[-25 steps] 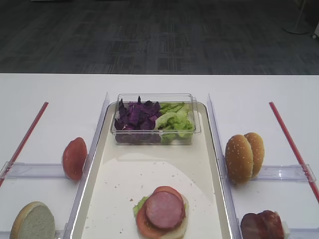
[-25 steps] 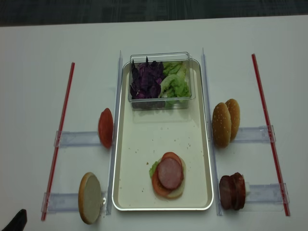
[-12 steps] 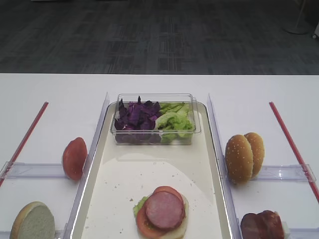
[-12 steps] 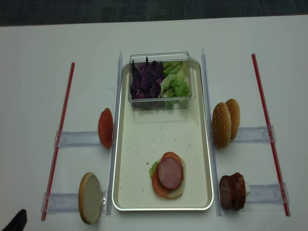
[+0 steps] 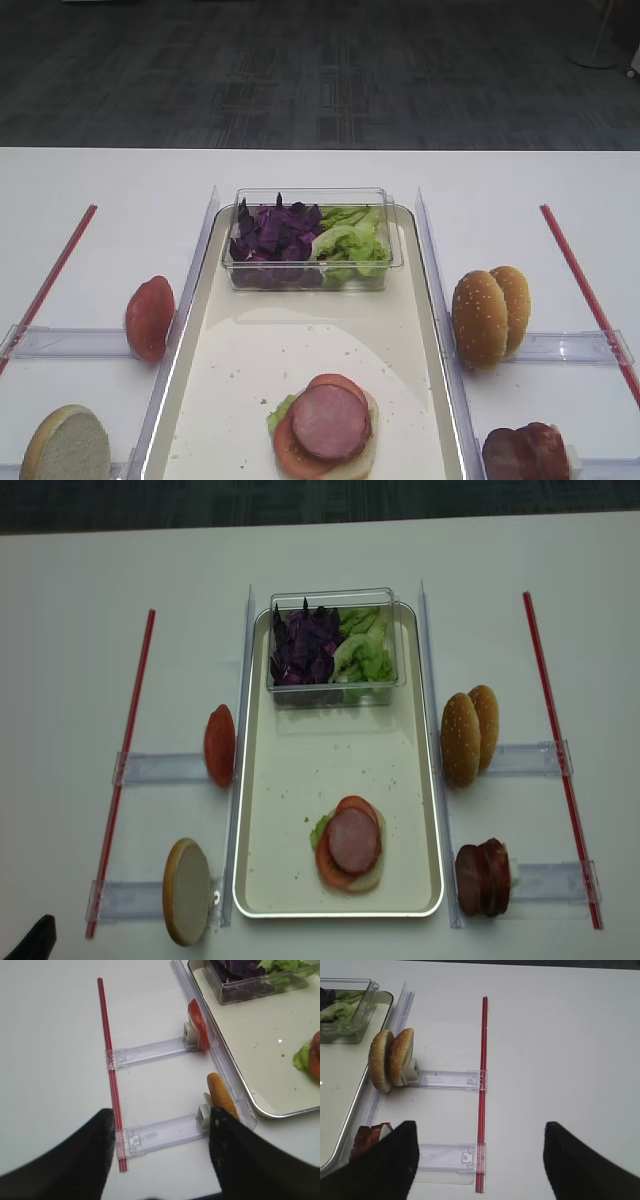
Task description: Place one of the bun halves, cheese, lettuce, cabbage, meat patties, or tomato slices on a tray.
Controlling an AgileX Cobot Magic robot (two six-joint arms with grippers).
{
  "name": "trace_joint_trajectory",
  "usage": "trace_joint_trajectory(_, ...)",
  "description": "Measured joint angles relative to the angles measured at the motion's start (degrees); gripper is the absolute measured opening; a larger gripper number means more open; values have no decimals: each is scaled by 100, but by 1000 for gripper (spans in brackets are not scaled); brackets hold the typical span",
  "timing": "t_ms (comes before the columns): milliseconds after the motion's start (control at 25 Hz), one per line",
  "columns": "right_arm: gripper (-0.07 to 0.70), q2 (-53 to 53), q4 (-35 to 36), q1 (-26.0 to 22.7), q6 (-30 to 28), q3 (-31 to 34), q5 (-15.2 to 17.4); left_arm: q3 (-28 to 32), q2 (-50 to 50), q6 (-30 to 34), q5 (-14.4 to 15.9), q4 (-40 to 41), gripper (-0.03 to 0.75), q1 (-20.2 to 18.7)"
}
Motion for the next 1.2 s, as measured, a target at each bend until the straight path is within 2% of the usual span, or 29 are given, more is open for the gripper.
trace_joint_trajectory(1200, 542, 0, -10, 0, 27, 0, 0, 0, 0, 0, 0, 0, 383, 0)
